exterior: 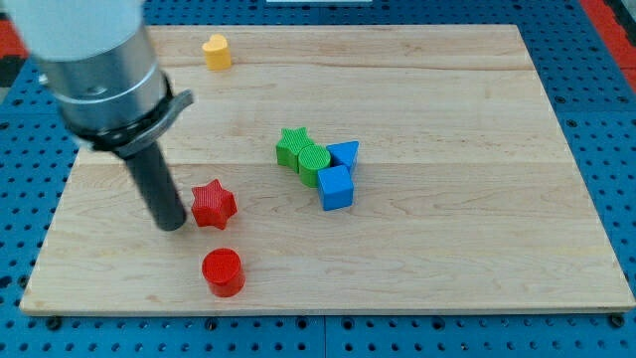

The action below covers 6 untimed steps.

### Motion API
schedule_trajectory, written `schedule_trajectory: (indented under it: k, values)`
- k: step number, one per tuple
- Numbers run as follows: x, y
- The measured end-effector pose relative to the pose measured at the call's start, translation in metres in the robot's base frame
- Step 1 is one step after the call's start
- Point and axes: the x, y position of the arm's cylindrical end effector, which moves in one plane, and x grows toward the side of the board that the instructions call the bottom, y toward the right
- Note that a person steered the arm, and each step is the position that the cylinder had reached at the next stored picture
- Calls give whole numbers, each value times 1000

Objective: Move the red circle closer to the red star

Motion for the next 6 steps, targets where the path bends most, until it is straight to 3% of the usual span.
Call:
schedule_trajectory:
  k: [1,2,4,6]
  values:
    - [51,-30]
    - [87,7]
    - [72,115]
    - [54,127]
